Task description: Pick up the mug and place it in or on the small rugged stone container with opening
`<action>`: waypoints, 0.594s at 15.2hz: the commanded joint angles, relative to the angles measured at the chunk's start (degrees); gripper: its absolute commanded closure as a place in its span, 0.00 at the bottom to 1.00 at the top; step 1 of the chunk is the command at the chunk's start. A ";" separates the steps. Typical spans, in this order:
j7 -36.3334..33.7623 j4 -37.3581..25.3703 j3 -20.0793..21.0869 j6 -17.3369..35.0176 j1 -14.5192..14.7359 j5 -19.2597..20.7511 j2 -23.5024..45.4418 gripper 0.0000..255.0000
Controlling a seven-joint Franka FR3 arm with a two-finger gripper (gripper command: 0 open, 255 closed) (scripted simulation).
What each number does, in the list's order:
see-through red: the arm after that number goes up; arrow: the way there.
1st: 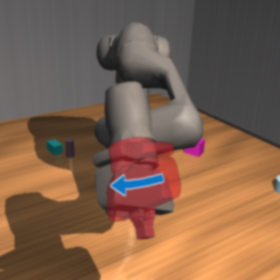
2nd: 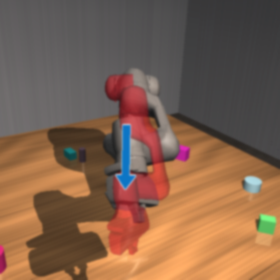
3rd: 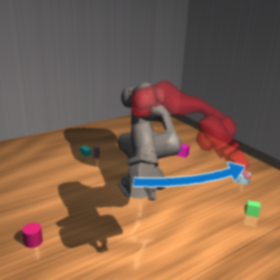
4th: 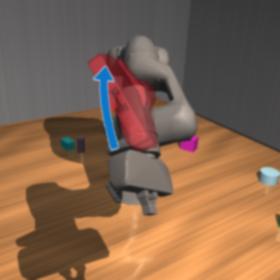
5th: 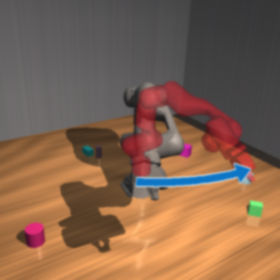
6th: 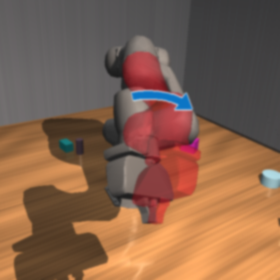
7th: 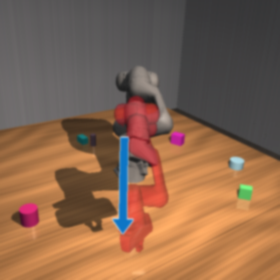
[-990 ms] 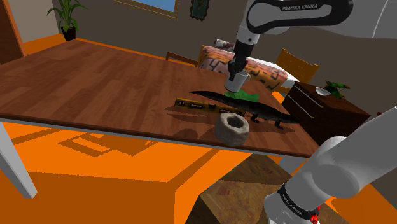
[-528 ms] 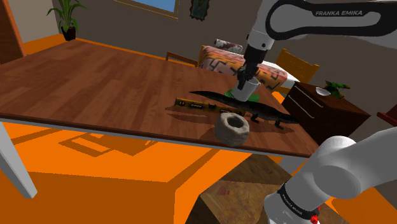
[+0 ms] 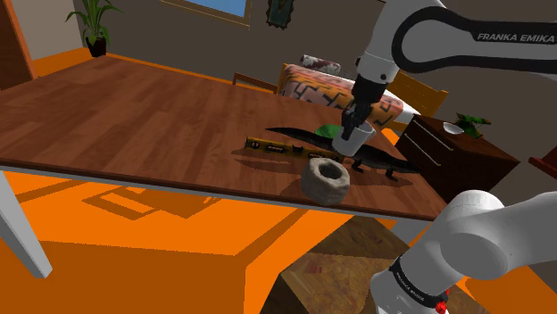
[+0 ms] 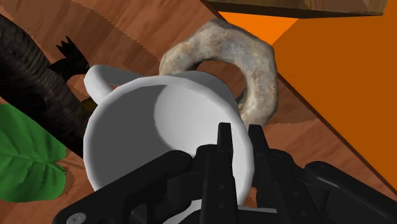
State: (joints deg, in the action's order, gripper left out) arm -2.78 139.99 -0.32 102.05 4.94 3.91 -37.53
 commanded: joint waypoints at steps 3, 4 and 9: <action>-0.22 2.93 0.00 2.97 0.00 0.05 0.02 1.00; -0.27 3.66 -0.01 3.77 0.00 0.07 0.08 1.00; -0.51 7.15 -0.07 7.81 -0.03 0.19 0.65 1.00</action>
State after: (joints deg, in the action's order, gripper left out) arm -3.20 146.43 -0.40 108.98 4.90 4.09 -37.02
